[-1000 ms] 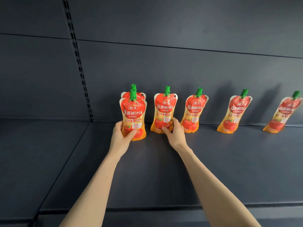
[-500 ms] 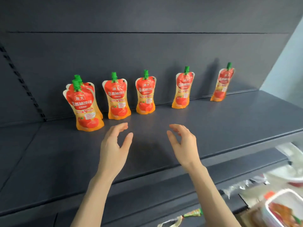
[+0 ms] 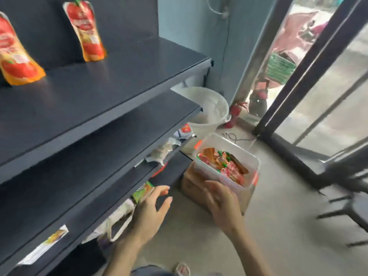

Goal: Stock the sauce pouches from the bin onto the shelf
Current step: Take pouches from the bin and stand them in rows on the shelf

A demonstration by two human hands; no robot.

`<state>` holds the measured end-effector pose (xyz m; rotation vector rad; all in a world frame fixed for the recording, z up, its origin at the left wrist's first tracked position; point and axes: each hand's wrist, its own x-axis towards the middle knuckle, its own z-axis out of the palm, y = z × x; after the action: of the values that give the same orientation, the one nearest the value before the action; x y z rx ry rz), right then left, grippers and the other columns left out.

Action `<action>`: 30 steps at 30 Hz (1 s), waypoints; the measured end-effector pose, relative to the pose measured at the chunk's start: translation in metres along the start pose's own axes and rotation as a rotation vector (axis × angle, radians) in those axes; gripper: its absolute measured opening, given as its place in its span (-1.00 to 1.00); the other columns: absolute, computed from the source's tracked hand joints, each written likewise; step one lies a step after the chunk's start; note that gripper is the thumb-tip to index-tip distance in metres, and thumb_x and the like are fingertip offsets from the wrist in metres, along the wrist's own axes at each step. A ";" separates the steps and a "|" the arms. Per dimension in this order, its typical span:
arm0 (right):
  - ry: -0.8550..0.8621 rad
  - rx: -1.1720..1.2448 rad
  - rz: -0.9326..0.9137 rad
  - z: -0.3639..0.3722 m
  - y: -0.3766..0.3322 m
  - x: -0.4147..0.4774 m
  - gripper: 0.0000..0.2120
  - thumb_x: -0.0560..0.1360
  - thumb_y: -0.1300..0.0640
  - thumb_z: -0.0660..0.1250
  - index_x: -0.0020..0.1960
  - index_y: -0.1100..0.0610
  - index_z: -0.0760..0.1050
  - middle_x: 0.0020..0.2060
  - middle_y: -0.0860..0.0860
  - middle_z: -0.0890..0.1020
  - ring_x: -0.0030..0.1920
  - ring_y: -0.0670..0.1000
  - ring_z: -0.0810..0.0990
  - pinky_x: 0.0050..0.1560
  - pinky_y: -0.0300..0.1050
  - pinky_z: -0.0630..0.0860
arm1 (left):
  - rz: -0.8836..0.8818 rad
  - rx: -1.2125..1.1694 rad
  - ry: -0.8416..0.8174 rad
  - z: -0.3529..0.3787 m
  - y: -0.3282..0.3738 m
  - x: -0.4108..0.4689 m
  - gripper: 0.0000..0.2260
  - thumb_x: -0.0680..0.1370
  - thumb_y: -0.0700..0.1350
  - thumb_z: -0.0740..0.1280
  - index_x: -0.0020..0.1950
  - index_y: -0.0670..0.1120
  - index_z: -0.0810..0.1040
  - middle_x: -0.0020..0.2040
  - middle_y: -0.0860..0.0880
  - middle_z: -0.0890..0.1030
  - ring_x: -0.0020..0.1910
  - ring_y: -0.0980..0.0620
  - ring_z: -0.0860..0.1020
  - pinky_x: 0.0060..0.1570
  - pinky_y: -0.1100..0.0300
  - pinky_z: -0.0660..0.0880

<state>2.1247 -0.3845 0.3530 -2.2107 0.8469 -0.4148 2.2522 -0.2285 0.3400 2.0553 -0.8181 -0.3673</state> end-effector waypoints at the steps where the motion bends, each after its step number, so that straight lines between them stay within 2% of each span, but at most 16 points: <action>1: 0.016 0.017 0.068 -0.013 0.020 -0.006 -0.81 0.52 0.18 0.35 0.12 0.16 0.59 0.06 0.02 0.66 0.09 0.04 0.60 0.14 -0.09 0.49 | 0.012 0.014 -0.060 0.021 0.007 0.003 -0.81 0.47 -0.22 0.41 0.07 -0.10 0.59 -0.03 0.05 0.63 0.00 0.07 0.58 0.06 0.20 0.46; 5: 0.084 0.034 0.239 -0.036 0.073 -0.020 -0.84 0.50 0.17 0.37 0.08 0.13 0.60 -0.02 0.00 0.67 -0.02 0.00 0.61 -0.08 -0.30 0.38 | 0.037 0.035 -0.213 0.070 0.026 0.023 -0.79 0.49 -0.17 0.39 0.12 -0.04 0.57 -0.01 0.11 0.59 0.02 0.12 0.54 0.01 0.38 0.36; 6: 0.091 0.042 0.274 -0.040 0.085 -0.021 -0.84 0.50 0.17 0.37 0.08 0.13 0.59 -0.04 0.00 0.67 -0.03 0.00 0.61 -0.11 -0.31 0.36 | 0.044 0.054 -0.246 0.081 0.030 0.031 -0.78 0.50 -0.15 0.38 0.14 -0.02 0.56 0.00 0.12 0.57 0.03 0.13 0.53 0.03 0.36 0.36; 10: 0.106 0.114 0.422 -0.052 0.125 -0.004 -0.82 0.53 0.14 0.33 0.13 0.06 0.55 -0.01 -0.07 0.62 0.01 -0.09 0.55 0.01 -0.27 0.45 | 0.024 0.086 -0.379 0.121 0.037 0.069 -0.78 0.53 -0.09 0.33 0.18 0.03 0.52 0.05 0.12 0.55 0.10 0.11 0.50 0.16 0.12 0.43; 13: 0.134 0.140 0.456 -0.060 0.155 0.030 -0.86 0.53 0.15 0.33 0.06 -0.02 0.53 -0.08 -0.12 0.60 -0.05 -0.19 0.54 -0.09 -0.47 0.39 | -0.002 0.096 -0.446 0.155 0.038 0.110 -0.78 0.54 -0.07 0.32 0.18 0.05 0.51 0.07 0.11 0.55 0.11 0.10 0.49 0.16 0.09 0.45; 16: 0.121 0.139 0.490 -0.064 0.186 0.076 -0.84 0.54 0.14 0.32 0.11 0.05 0.55 -0.08 -0.14 0.58 -0.10 -0.29 0.50 -0.13 -0.58 0.37 | -0.030 0.099 -0.493 0.190 0.037 0.160 -0.76 0.55 -0.06 0.31 0.21 0.04 0.50 0.09 0.10 0.55 0.13 0.11 0.49 0.16 0.13 0.45; 21: 0.048 0.183 0.601 -0.072 0.232 0.162 -0.83 0.55 0.16 0.31 0.13 0.11 0.55 -0.03 -0.04 0.62 -0.04 -0.08 0.58 -0.15 -0.55 0.38 | -0.165 0.092 -0.548 0.241 0.037 0.242 -0.77 0.55 -0.09 0.30 0.21 0.00 0.49 0.07 0.08 0.55 0.11 0.11 0.50 0.11 0.20 0.43; 26: 0.006 0.199 0.697 -0.067 0.276 0.235 -0.83 0.55 0.15 0.30 0.11 0.14 0.56 -0.06 -0.05 0.61 -0.05 -0.07 0.57 -0.17 -0.50 0.36 | -0.230 0.100 -0.619 0.290 0.027 0.306 -0.77 0.56 -0.10 0.30 0.21 0.00 0.49 0.03 0.11 0.53 0.05 0.15 0.48 0.07 0.26 0.39; 29: -0.020 0.219 0.745 -0.059 0.301 0.267 -0.84 0.55 0.15 0.29 0.08 0.16 0.57 -0.08 -0.02 0.64 -0.07 -0.06 0.58 -0.12 -0.35 0.43 | -0.305 0.073 -0.613 0.318 0.016 0.331 -0.79 0.55 -0.08 0.30 0.18 0.01 0.49 0.01 0.10 0.54 0.01 0.16 0.50 0.02 0.25 0.40; 30: -0.035 0.222 0.755 -0.055 0.311 0.275 -0.85 0.55 0.15 0.29 0.07 0.16 0.57 -0.09 -0.02 0.64 -0.09 -0.06 0.58 -0.11 -0.36 0.44 | -0.345 0.061 -0.605 0.329 0.012 0.338 -0.80 0.55 -0.08 0.30 0.18 0.00 0.49 0.01 0.09 0.55 0.00 0.16 0.50 0.01 0.25 0.41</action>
<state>2.1592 -0.7625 0.1763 -1.5417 1.4462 -0.0893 2.3237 -0.6638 0.1736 2.1665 -0.8190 -1.2098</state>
